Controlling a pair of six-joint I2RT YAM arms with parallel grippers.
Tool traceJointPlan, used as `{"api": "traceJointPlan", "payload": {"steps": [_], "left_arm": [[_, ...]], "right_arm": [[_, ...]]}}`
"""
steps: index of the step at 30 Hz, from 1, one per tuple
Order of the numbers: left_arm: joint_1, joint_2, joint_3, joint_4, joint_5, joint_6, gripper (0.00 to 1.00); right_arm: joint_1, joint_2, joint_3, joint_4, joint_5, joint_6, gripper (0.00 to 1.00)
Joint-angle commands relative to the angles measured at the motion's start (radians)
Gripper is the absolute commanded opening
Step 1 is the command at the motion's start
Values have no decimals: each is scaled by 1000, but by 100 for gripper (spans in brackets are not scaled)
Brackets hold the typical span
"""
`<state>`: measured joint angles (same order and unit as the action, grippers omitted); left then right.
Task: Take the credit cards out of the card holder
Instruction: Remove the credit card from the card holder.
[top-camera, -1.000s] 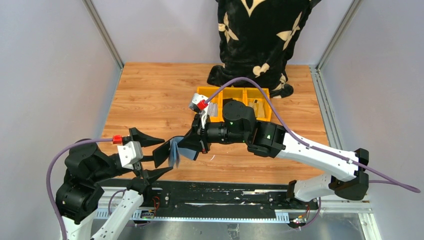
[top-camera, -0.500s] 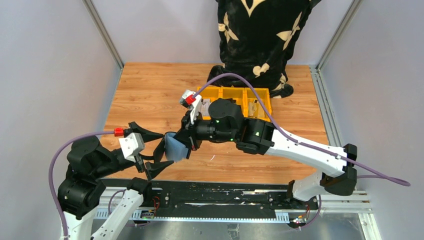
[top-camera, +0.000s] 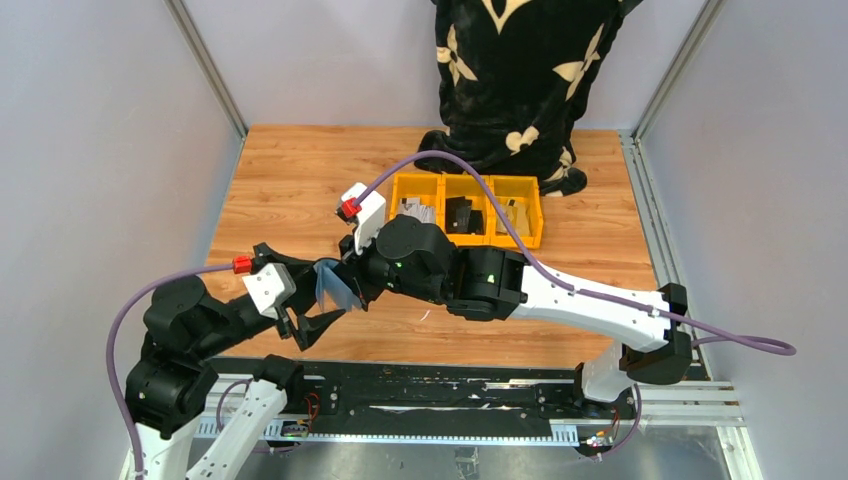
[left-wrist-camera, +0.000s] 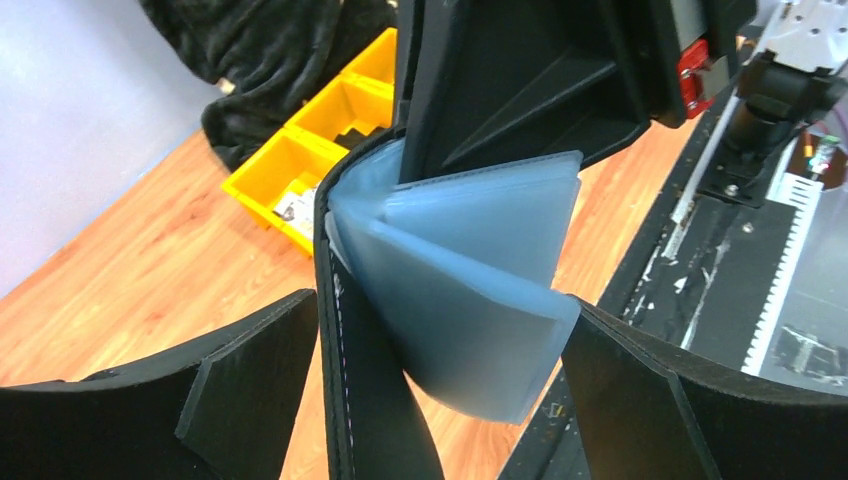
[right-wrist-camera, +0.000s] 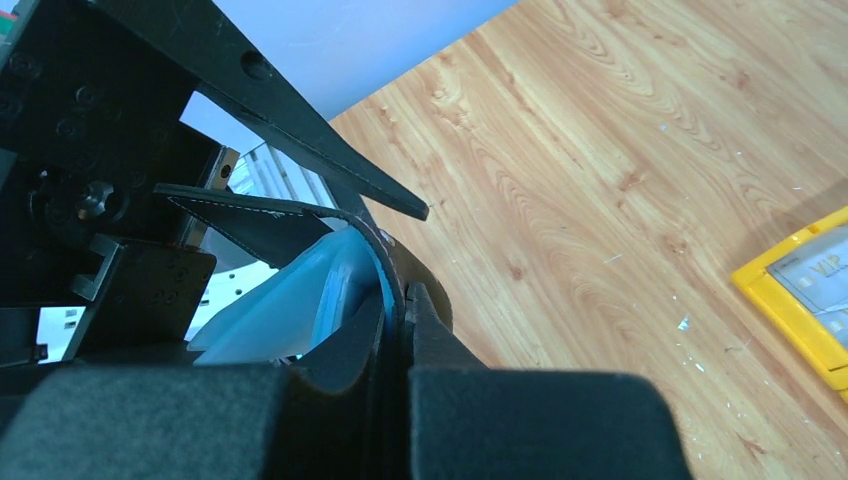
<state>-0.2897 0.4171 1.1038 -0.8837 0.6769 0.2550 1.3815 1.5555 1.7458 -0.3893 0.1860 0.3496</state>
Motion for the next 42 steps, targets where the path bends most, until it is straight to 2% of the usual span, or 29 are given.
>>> {"api": "traceJointPlan", "payload": {"steps": [1, 5, 14, 20, 32, 36, 42], "left_arm": [[0, -17, -25, 66, -80, 15, 97], [0, -7, -29, 83, -69, -6, 96], [0, -21, -58, 81, 92, -41, 100], [0, -12, -47, 81, -24, 8, 94], [1, -35, -12, 7, 7, 96, 93], [-1, -30, 6, -19, 39, 107, 96], [0, -12, 12, -6, 28, 95, 95]], "right_arm": [[20, -1, 39, -11, 80, -8, 0], [32, 9, 51, -23, 117, -12, 0], [69, 48, 106, -57, 194, -41, 0], [80, 51, 108, -62, 209, -52, 0], [80, -11, 47, -42, 238, -71, 0], [80, -19, 35, -42, 236, -72, 0], [81, -26, 27, -36, 226, -66, 0]]}}
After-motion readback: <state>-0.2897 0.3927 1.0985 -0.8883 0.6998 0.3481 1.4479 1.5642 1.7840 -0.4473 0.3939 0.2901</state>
